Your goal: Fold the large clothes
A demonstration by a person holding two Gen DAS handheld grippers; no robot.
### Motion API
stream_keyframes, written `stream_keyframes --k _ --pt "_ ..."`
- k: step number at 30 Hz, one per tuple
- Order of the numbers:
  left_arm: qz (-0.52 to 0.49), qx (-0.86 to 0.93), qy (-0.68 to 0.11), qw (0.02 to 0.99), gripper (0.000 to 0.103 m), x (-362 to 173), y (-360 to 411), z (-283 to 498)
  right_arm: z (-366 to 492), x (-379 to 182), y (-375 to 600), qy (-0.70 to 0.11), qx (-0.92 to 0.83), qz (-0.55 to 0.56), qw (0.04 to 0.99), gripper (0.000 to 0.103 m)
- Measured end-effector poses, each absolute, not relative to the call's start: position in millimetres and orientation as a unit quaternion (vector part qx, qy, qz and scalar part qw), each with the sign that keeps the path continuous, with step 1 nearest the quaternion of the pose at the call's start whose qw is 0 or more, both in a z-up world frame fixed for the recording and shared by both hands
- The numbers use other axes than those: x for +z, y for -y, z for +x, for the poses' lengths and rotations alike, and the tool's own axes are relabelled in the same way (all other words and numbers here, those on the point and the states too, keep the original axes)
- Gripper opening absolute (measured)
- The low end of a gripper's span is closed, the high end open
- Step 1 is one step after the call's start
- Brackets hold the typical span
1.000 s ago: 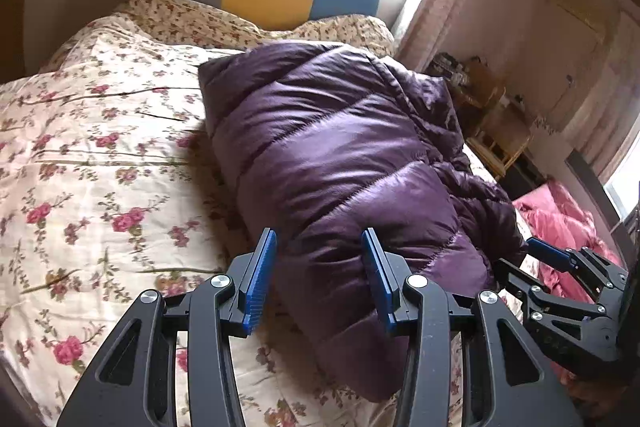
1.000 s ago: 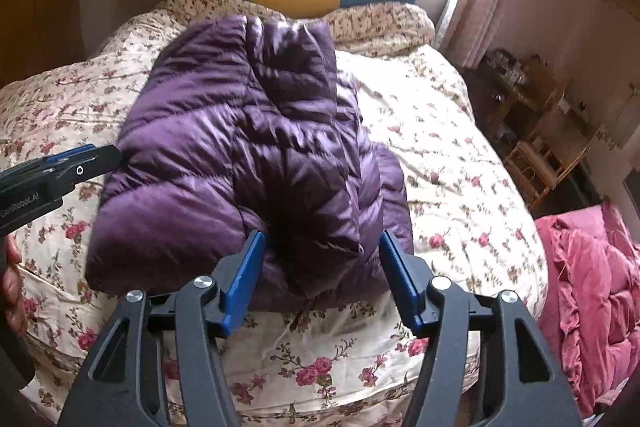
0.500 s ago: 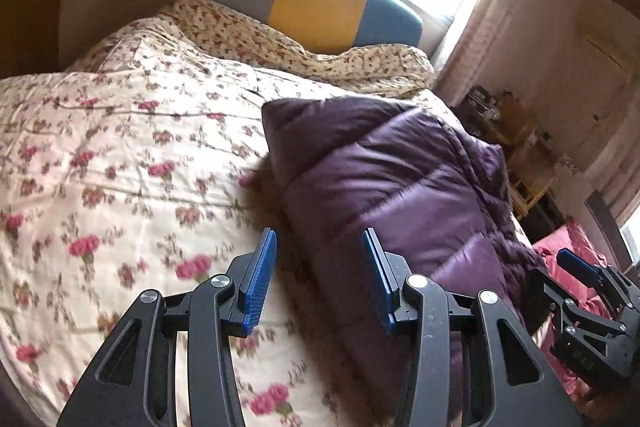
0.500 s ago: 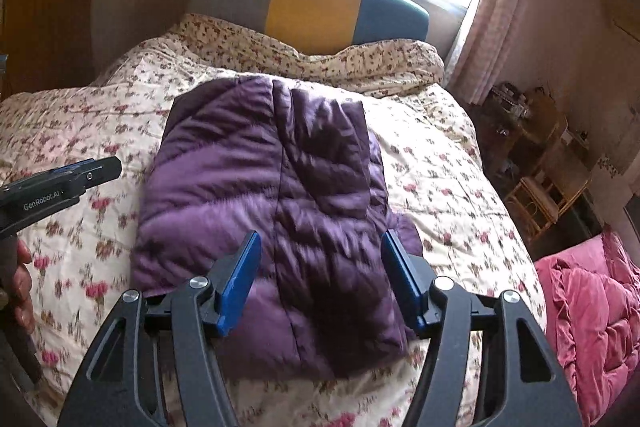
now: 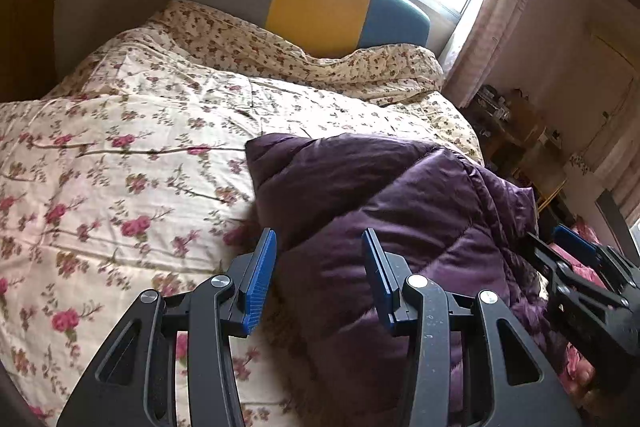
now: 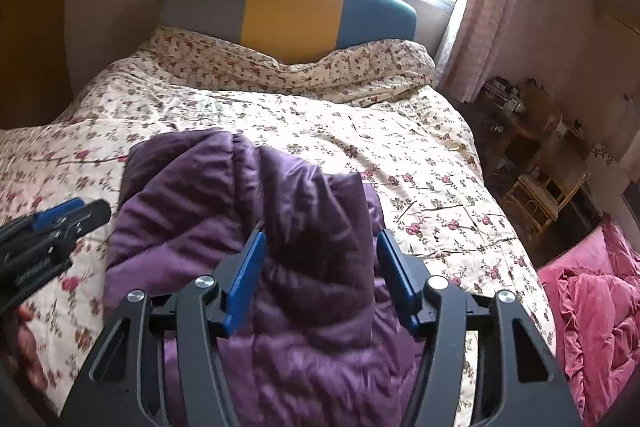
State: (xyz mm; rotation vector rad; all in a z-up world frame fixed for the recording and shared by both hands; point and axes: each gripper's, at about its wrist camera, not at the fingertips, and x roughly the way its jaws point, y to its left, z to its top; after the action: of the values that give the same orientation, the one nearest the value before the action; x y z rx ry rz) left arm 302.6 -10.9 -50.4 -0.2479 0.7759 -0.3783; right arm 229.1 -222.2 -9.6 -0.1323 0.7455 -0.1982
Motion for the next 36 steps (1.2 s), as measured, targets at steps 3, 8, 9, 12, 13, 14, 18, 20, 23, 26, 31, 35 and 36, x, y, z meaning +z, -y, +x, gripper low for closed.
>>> stream_keyframes --k 3,8,9,12,13,14,18,20,23,26,31,35,36 --pt "-0.118 -0.187 -0.377 0.899 0.044 -51.3 18.7 309.3 244.0 -21.0 232.5 -0.382 -0.102 -0.062 0.916 0.047" --pt "-0.110 -0.198 -0.380 0.897 0.044 -53.8 35.8 317.2 251.4 -47.4 248.3 -0.414 -0.107 -0.059 0.902 0.040" --pt "-0.109 -0.201 -0.382 0.896 0.044 -54.8 39.4 317.9 250.7 -53.8 251.7 -0.420 -0.109 -0.060 0.899 0.039" --pt "-0.105 -0.209 -0.386 0.893 0.044 -57.5 50.9 320.1 248.1 -65.8 260.9 -0.428 -0.115 -0.062 0.894 0.039" --pt "-0.103 -0.214 -0.387 0.891 0.044 -58.5 56.2 319.7 246.1 -71.2 267.1 -0.432 -0.119 -0.057 0.892 0.039" --pt "-0.102 -0.217 -0.388 0.890 0.044 -59.0 59.8 319.8 243.7 -75.4 272.1 -0.435 -0.120 -0.052 0.891 0.039" --pt "-0.086 -0.236 -0.389 0.886 0.044 -61.7 82.2 315.0 232.7 -90.4 289.4 -0.442 -0.125 -0.034 0.888 0.039" --pt "-0.071 -0.241 -0.388 0.887 0.044 -64.7 94.4 311.2 227.4 -98.2 299.8 -0.444 -0.125 -0.015 0.887 0.039" --pt "-0.043 -0.240 -0.389 0.888 0.044 -74.3 112.1 307.2 225.0 -107.6 309.3 -0.444 -0.120 0.009 0.888 0.039" --pt "-0.037 -0.235 -0.397 0.887 0.044 -85.9 118.3 309.9 225.0 -115.6 314.7 -0.440 -0.112 0.030 0.890 0.039" --pt "-0.028 -0.225 -0.405 0.886 0.044 -98.2 122.4 313.1 225.7 -116.5 315.4 -0.434 -0.110 0.040 0.894 0.039" --pt "-0.020 -0.221 -0.401 0.889 0.045 -90.8 121.9 308.3 222.9 -113.5 312.7 -0.427 -0.114 0.033 0.896 0.040" --pt "-0.019 -0.220 -0.399 0.890 0.045 -88.9 121.2 306.7 221.5 -112.9 311.9 -0.425 -0.116 0.032 0.897 0.041"
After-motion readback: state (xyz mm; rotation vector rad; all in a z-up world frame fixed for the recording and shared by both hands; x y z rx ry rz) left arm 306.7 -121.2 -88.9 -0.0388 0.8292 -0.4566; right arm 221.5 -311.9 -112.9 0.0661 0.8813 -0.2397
